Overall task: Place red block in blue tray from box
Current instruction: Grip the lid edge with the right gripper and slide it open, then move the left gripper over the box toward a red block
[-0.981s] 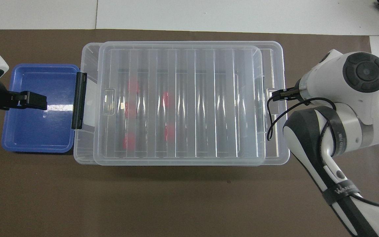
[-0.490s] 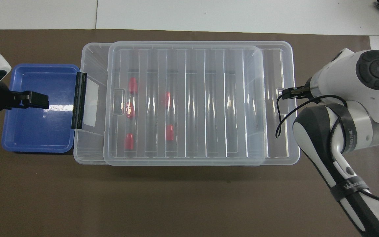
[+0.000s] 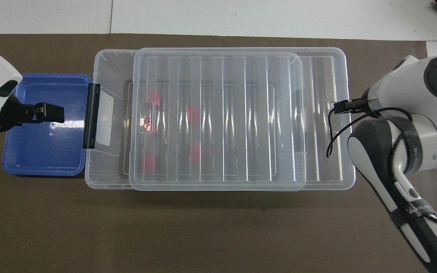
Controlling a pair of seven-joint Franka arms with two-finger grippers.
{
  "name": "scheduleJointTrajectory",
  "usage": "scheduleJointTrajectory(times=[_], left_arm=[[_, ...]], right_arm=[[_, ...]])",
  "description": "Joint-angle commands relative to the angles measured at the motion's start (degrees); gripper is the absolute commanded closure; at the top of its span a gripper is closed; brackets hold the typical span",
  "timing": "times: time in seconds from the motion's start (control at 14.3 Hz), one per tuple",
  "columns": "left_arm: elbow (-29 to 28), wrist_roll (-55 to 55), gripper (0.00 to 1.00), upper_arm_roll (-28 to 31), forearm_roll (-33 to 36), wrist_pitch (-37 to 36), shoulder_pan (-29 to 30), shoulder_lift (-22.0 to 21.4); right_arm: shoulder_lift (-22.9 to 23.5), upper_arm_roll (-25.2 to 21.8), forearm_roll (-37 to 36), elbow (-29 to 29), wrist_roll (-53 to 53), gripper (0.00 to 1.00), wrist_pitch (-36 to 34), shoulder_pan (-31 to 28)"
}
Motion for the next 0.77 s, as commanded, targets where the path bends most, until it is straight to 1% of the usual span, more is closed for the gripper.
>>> scheduleJointTrajectory(times=[0.0,0.07,0.21,0.56,0.7], left_arm=[[-3.7,-3.0,0.0,0.6,-0.4,3.7,-2.7,-1.9],[-4.8,-6.0,0.0,0.7,-0.4,5.3,-3.9,-1.9],[-5.1,-10.7,0.0,0.7,-0.4,7.0,-5.8,-1.1],[-8.4,-16.2,0.0,0.7,-0.3,11.8,-8.6,-0.2],[-8.8,-18.3,0.0,0.7,-0.2,12.5,-9.9,0.6]], right_arm=[[-0.8,0.3,-2.3,-1.0,-1.3,0.0,-0.9,-1.7],[-0.8,0.3,-2.3,-1.0,-2.0,0.0,-0.9,-1.9],[-0.8,0.3,-2.3,-0.9,-2.7,0.0,-0.9,-2.9],[-0.8,0.3,-3.0,-1.0,-3.5,0.0,-1.2,-4.5],[-0.8,0.3,-3.5,-0.9,-3.9,0.0,-1.5,-5.2]])
